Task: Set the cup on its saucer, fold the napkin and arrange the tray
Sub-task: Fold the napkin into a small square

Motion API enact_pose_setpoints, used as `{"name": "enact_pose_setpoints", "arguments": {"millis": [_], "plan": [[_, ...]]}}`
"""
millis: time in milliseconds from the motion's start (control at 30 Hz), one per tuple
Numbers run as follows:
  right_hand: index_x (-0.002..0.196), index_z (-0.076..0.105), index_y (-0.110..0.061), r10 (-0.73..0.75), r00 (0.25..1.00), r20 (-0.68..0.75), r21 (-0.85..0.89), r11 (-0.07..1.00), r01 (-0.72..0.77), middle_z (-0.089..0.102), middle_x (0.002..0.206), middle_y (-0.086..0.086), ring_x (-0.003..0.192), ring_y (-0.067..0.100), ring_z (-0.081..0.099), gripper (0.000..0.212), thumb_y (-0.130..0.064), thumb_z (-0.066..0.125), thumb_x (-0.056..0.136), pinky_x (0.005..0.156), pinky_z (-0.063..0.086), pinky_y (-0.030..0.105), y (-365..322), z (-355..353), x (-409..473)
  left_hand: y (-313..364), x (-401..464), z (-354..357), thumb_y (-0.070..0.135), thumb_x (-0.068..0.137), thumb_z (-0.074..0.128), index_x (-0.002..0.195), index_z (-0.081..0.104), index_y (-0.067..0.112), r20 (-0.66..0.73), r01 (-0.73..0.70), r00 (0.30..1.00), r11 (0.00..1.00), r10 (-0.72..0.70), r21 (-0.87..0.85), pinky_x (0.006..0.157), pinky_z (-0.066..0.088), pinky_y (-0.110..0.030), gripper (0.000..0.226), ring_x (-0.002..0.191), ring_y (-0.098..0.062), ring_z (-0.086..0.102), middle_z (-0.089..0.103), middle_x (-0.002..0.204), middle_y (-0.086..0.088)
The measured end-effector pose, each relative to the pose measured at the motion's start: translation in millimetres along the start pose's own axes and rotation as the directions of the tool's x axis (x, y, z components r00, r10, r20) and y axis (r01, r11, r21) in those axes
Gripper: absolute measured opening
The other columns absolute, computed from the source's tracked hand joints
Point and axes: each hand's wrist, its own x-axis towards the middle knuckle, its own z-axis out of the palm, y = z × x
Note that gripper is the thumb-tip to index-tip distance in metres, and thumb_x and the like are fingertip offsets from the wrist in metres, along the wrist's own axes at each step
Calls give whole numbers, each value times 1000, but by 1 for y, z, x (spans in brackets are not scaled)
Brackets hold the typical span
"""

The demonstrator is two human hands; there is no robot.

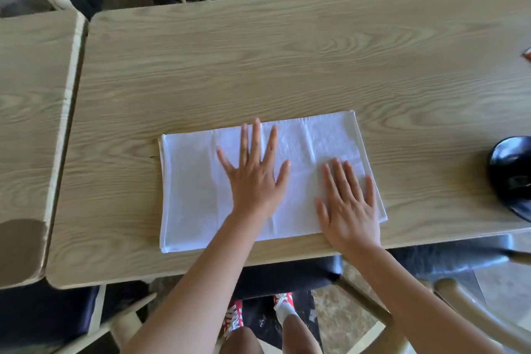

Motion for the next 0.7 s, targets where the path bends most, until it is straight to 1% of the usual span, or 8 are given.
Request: {"name": "enact_pose_setpoints", "arguments": {"millis": [67,100,167,267,400,467,567,700], "plan": [[147,16,-19,-4,1000,-5,6,1000,4,7,153,-2,143,15,8,64,-45,22,89,115,-4,42,3,1,0,28,-30,7,49,90,29,145,19,33,28,-162,986,987,162,22,109,-2,-62,58,144,-20,13,17,157,-2],[147,17,-19,-7,1000,-6,8,1000,7,8,153,-2,143,16,9,64,-45,22,89,115,-3,42,3,1,-1,35,-42,11,48,90,30,145,20,33,71,-193,979,980,190,38,110,4,-64,57,144,-21,14,18,156,-2],[147,16,-19,-15,1000,-3,7,1000,15,9,154,-1,143,16,9,64,-46,22,90,115,-3,42,2,2,-1,31,-53,14,47,90,31,145,21,32,137,-167,978,984,157,62,109,13,-66,57,143,-22,16,19,156,-2],[148,12,-21,-7,1000,1,16,1000,7,9,156,-2,144,14,5,64,-46,21,89,117,-1,44,3,3,1,2,-51,7,50,88,32,144,19,35,195,-120,976,987,97,108,109,9,-64,60,144,-23,14,18,156,0],[148,7,-23,1,1000,13,11,1000,-1,8,157,-2,144,13,2,65,-47,17,89,118,1,45,4,2,-2,-62,-68,-14,54,87,19,146,3,36,202,50,976,986,-82,159,114,-1,-51,63,145,-21,-3,1,158,1],[148,9,-22,3,1000,20,23,1000,-4,10,157,-1,144,13,3,65,-47,16,88,118,2,46,3,1,-2,-90,-81,-29,52,88,15,147,3,32,188,97,973,978,-132,185,116,3,-46,64,145,-21,-4,-3,157,-1],[148,6,-22,-9,999,34,28,1000,8,5,157,-3,144,14,1,66,-49,14,88,118,2,46,2,-1,-3,-104,-95,-42,49,89,19,148,12,23,178,80,977,979,-114,185,117,10,-44,64,145,-26,4,6,157,-8],[148,9,-19,-35,998,58,23,999,33,4,155,-3,145,16,3,66,-47,17,89,118,4,48,1,-2,-19,-105,-107,-43,48,90,24,147,17,22,164,78,980,980,-109,185,116,11,-43,64,144,-27,8,11,156,-9]]}}
